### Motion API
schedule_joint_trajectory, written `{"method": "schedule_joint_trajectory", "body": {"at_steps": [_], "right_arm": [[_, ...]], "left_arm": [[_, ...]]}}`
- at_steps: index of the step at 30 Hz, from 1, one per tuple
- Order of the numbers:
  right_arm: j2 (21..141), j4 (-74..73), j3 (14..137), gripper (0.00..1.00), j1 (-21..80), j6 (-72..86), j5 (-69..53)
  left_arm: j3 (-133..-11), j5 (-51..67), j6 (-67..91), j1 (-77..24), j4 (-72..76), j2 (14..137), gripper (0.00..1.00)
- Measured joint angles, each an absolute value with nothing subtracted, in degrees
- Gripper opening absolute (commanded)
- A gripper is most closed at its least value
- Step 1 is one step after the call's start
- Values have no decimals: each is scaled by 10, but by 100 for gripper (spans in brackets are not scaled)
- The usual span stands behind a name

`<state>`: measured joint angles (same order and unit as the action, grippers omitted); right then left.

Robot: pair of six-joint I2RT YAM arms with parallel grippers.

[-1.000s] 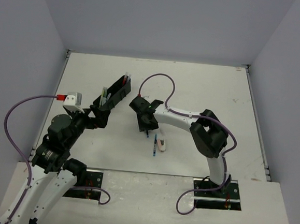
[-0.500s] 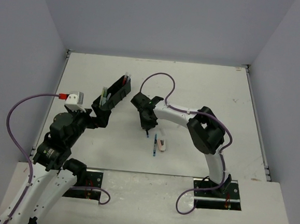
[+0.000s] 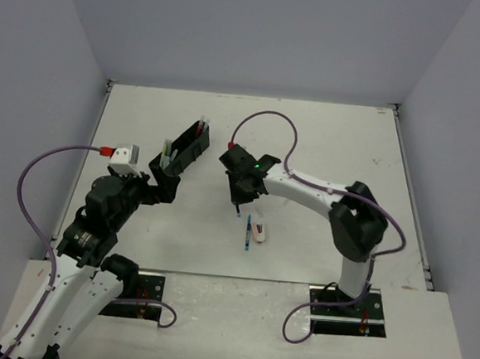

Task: Sort the stationery into containers
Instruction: Pick up the pen from the center of the board, then pick up the pen cap from the center of the board.

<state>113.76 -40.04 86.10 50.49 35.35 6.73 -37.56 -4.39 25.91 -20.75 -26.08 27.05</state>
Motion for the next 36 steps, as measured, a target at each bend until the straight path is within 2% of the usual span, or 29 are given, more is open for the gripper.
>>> {"method": "schedule_joint_trajectory", "body": {"at_steps": [4, 8, 13, 16, 17, 18, 22, 26, 28, 36], "right_arm": [[951, -365, 765, 0, 494, 357, 79], [758, -312, 675, 0, 427, 369, 107], [588, -318, 562, 0, 340, 388, 161], [512, -345, 514, 0, 330, 393, 177], [489, -356, 505, 0, 326, 393, 181], [470, -364, 501, 0, 321, 394, 185], [416, -383, 498, 0, 308, 392, 191], [411, -389, 498, 0, 307, 386, 186], [415, -392, 496, 0, 307, 382, 185], [414, -399, 477, 0, 307, 363, 185]], "left_arm": [[-378, -31, 258, -208, -255, 328, 100], [-393, 22, 262, -213, -242, 451, 100], [-472, 29, 265, -308, -220, 647, 99], [-588, 22, 259, -382, -209, 795, 92], [-630, 20, 255, -403, -200, 847, 85], [-666, 18, 249, -420, -193, 891, 78], [-809, -15, 223, -481, -205, 1051, 70], [-932, -56, 195, -522, -212, 1184, 63], [-965, -66, 182, -534, -219, 1225, 55], [-1026, -71, 153, -539, -252, 1293, 53]]}}
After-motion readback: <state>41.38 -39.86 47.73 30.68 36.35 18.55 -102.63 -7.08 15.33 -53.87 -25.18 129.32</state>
